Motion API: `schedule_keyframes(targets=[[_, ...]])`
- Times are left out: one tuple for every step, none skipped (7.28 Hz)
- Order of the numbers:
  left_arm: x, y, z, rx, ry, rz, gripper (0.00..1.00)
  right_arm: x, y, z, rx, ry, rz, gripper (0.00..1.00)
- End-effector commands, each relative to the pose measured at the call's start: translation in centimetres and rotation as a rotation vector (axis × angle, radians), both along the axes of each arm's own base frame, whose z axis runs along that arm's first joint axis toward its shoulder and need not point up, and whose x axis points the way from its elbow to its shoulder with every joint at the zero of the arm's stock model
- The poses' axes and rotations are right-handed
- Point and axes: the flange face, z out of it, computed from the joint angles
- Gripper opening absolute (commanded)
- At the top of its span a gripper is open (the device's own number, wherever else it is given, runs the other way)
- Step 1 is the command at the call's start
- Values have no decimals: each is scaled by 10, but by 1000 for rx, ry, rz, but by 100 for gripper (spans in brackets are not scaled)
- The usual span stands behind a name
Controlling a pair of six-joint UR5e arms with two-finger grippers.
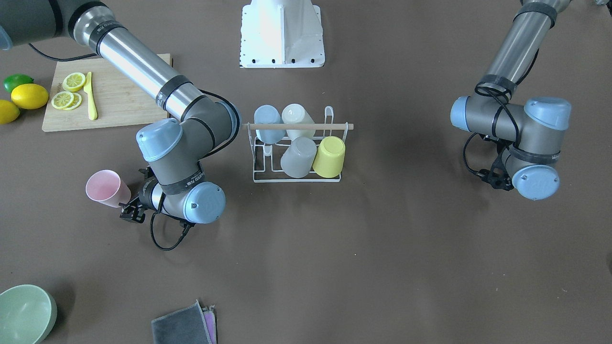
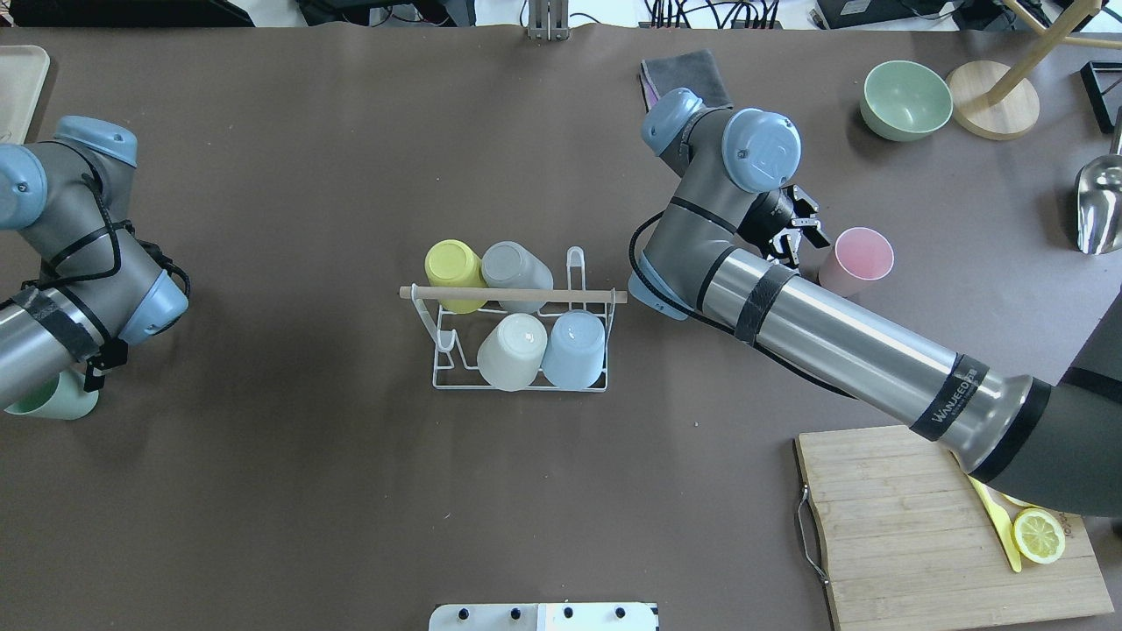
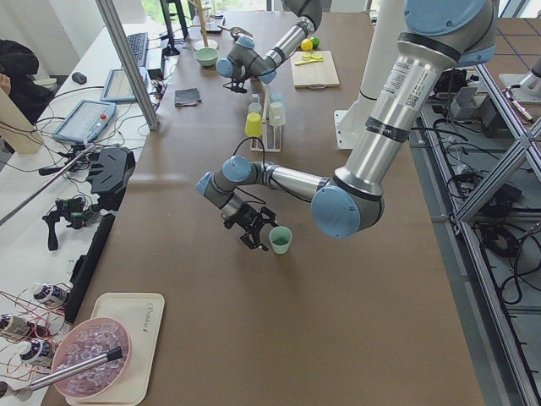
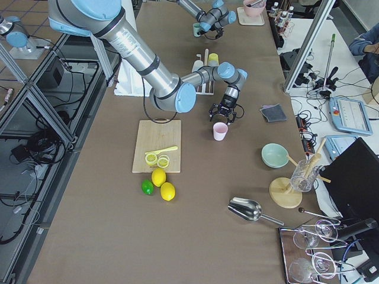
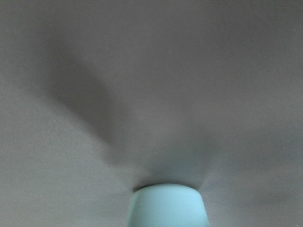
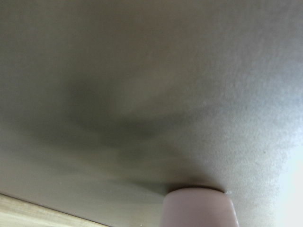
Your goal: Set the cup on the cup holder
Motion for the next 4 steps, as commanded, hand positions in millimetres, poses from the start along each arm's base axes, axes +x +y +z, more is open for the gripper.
schedule_keyframes(targets=[[-1,1,3,0,1,6,98,6,0,13,-10,11,-2,100],[-1,1,3,3,-4,12,98,7,2,19,-13,14,-4,100],[0,2,4,2,-5,13,98,8,2,22,-7,23,-7,100],[0,1,5,1,-11,16,98,9,2,26,-8,29,-9,100]])
